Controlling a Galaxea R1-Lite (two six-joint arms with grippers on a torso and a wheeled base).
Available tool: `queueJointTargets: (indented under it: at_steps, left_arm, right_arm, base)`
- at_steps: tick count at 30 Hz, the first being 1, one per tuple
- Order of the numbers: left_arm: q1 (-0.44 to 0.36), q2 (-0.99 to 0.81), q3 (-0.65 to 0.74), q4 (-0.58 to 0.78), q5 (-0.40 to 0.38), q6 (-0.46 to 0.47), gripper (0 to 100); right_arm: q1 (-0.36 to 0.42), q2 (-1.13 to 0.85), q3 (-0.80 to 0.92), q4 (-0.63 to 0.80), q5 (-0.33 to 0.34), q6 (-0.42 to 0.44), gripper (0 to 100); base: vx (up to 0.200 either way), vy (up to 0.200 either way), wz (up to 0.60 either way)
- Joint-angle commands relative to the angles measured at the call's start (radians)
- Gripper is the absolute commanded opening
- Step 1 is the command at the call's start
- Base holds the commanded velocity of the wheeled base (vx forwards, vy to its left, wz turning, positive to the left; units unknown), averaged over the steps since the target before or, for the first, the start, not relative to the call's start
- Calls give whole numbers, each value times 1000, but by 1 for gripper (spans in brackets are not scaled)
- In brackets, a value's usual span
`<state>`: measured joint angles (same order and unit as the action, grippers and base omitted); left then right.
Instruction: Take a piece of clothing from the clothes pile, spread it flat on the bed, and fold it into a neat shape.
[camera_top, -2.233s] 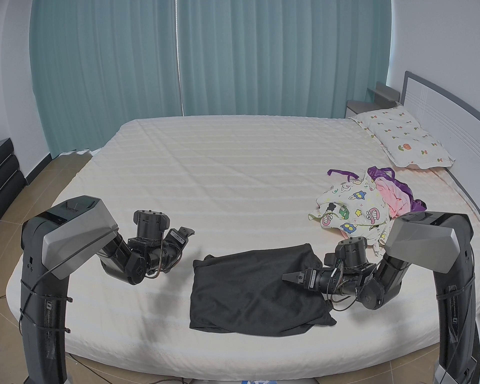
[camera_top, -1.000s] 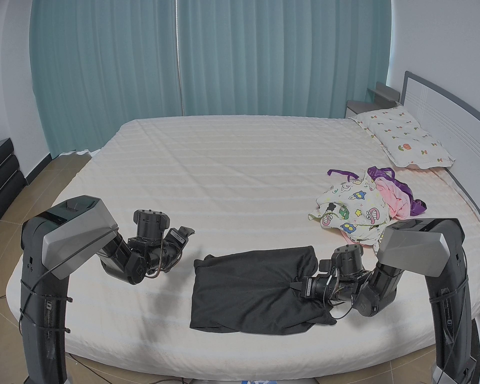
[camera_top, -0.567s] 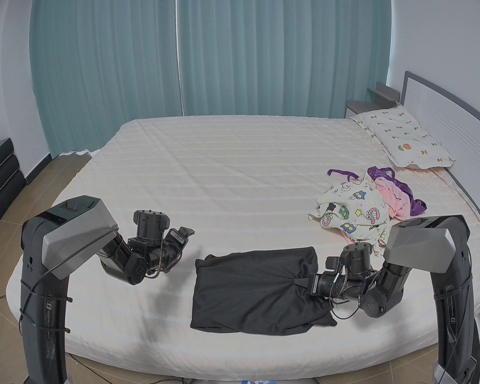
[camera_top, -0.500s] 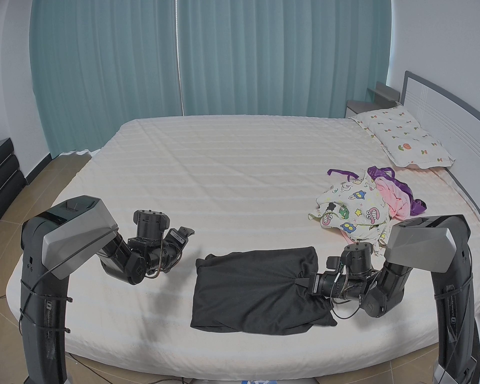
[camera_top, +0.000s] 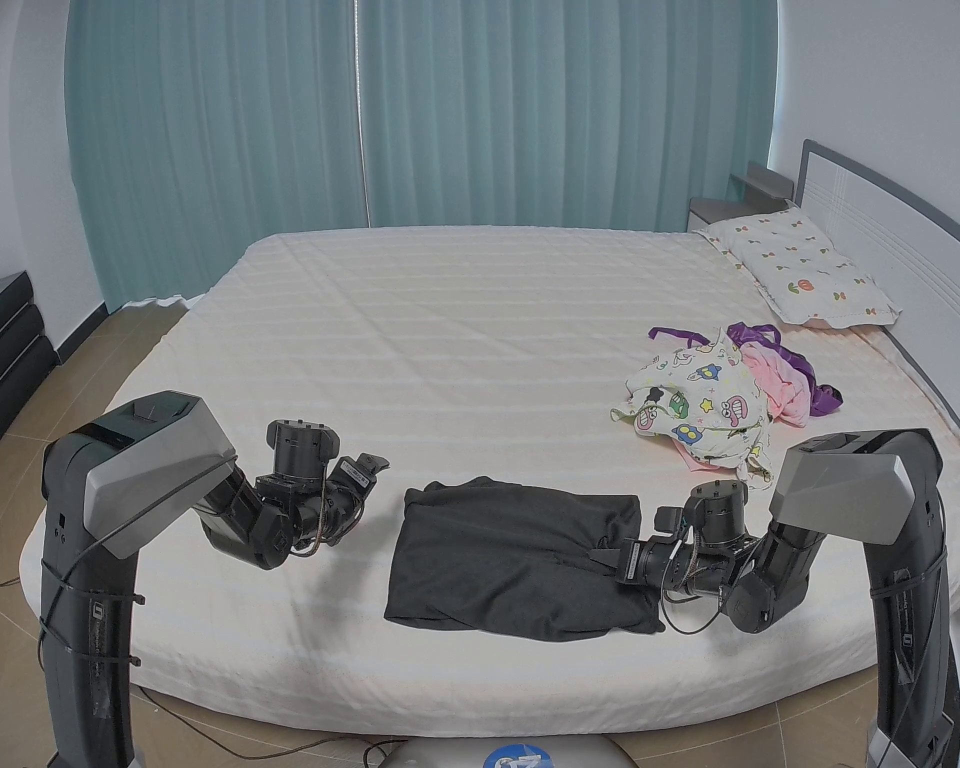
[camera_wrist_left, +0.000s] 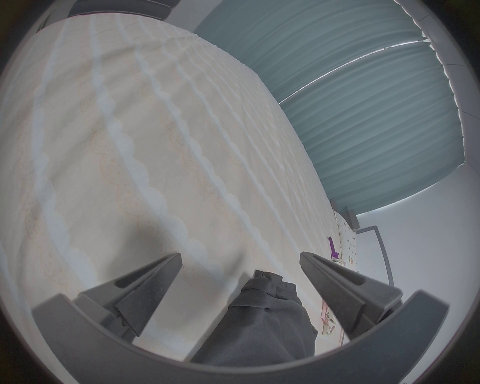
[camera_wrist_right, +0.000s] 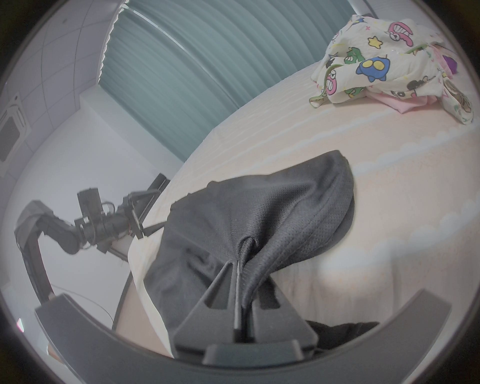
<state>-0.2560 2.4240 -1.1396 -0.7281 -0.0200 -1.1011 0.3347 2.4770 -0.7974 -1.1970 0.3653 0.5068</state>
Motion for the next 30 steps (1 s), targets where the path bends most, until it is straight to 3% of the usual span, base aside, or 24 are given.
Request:
queueJointTargets:
  at_steps: [1,15,21,30]
  left_arm:
    - [1,1,0,-1,0,0,100]
    - [7,0,-3,-1,0,-8,100]
    - [6,1,-2,-1,0,-5,100]
    - [6,1,-3,-1,2,-3,100]
  right_arm:
    - [0,2,-26,-24,-8,41,0]
    - [-14,3,-26,-21,-6,48,0]
    - [-16,-1,-25,-22,-6,50,0]
    - [-17,-1,-25,-26,-6,50,0]
  base:
    - [0,0,0]
    - [0,0,0]
    - [0,-200,0]
    - [0,0,0]
